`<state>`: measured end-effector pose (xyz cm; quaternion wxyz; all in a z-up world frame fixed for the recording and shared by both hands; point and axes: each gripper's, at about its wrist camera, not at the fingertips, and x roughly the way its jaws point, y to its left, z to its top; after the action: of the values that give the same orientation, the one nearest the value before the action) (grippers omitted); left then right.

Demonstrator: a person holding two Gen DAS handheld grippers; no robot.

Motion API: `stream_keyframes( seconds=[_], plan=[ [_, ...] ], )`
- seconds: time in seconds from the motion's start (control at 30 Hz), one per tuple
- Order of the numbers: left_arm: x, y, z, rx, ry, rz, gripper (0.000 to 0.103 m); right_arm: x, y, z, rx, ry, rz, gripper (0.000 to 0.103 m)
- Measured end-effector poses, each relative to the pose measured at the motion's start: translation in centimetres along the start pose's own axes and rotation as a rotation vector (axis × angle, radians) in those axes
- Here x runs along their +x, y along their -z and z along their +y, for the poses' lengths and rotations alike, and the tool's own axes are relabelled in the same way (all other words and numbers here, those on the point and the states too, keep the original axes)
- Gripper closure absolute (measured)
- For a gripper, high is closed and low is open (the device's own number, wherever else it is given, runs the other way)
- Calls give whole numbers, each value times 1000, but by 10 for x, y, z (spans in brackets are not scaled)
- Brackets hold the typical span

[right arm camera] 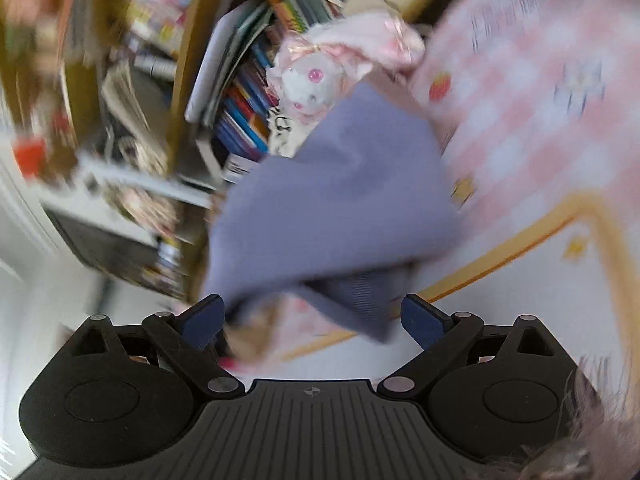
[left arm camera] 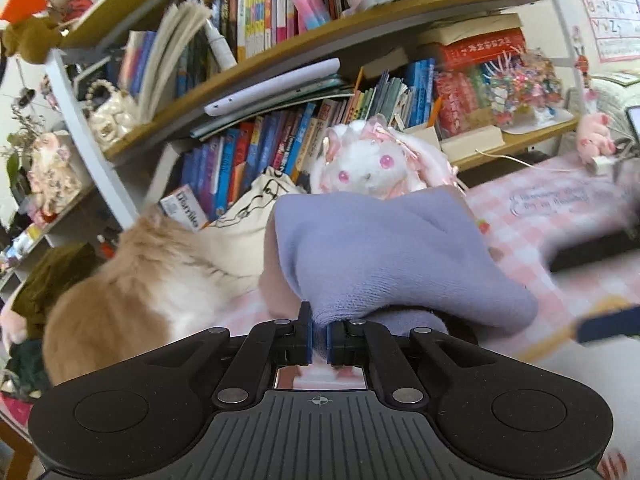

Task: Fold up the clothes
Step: 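Grasp the lavender sweater with the left gripper while the right gripper grasps the mauve part, then lift the sweater with both grippers and shake it open above the table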

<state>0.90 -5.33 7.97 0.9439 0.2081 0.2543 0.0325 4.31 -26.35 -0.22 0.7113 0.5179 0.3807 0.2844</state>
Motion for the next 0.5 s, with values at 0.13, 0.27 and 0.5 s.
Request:
stream_keyframes(
  seconds=[0.13, 0.27, 0.5],
  plan=[
    [-23, 9, 10, -42, 19, 12, 97, 18, 9, -14, 221, -55, 58, 9],
    [-42, 20, 10, 12, 31, 14, 97, 21, 17, -15, 245, 9, 30, 12],
    [-59, 38, 15, 24, 43, 28, 97, 16, 32, -31, 261, 203, -87, 46]
  ],
)
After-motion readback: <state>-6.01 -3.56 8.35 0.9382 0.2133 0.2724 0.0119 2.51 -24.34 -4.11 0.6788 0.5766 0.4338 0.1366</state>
